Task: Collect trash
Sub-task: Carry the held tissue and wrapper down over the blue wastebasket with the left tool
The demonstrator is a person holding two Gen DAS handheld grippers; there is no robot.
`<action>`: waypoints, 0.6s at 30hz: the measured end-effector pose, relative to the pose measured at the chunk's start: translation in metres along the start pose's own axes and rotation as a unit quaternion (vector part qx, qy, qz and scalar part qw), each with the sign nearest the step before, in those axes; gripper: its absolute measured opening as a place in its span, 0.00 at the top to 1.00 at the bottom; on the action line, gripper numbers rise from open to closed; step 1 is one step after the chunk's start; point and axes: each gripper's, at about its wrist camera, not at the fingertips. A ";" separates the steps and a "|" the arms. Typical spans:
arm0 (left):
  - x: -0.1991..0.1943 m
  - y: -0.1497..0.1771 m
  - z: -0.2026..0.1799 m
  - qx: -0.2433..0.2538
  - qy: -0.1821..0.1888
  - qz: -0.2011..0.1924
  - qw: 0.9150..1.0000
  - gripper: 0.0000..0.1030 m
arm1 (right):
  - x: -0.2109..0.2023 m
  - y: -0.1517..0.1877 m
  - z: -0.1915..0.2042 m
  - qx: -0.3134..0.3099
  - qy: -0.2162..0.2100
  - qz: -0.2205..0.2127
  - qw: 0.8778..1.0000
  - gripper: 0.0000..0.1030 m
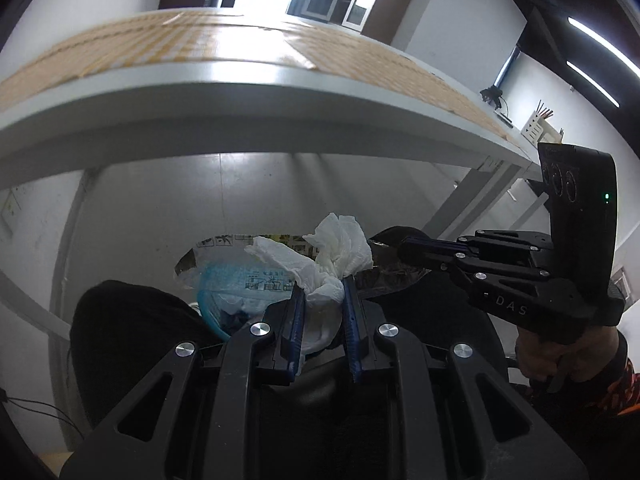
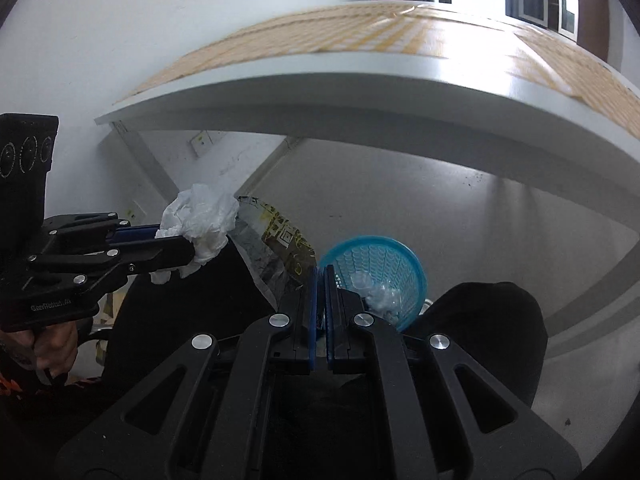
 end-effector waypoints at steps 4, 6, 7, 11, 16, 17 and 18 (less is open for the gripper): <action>0.033 0.007 0.011 -0.020 -0.010 0.013 1.000 0.83 | 0.025 0.008 -0.015 0.029 0.012 0.021 0.999 0.97; 0.053 0.008 0.019 -0.033 -0.017 0.027 0.999 0.83 | 0.039 0.011 -0.025 0.041 0.018 0.033 0.998 0.97; 0.062 0.008 0.021 -0.037 -0.022 0.034 0.999 0.83 | 0.046 0.011 -0.028 0.045 0.022 0.038 0.998 0.97; 0.096 0.008 0.027 -0.048 -0.033 0.059 0.997 0.83 | 0.079 0.010 -0.048 0.067 0.033 0.063 0.995 0.97; 0.140 0.005 0.037 -0.050 -0.055 0.091 0.993 0.83 | 0.122 0.004 -0.070 0.087 0.054 0.099 0.990 0.97; 0.150 0.004 0.038 -0.054 -0.058 0.102 0.992 0.83 | 0.128 0.005 -0.075 0.090 0.058 0.105 0.989 0.97; 0.159 0.005 0.042 -0.061 -0.059 0.115 0.990 0.83 | 0.137 0.004 -0.082 0.101 0.058 0.113 0.987 0.97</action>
Point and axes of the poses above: each gripper's, at about its wrist camera, not at the fingertips, and x roughly the way its jaws point, z to its left, y to its underside, and after that the axes turned 14 degrees about -y, right-handed
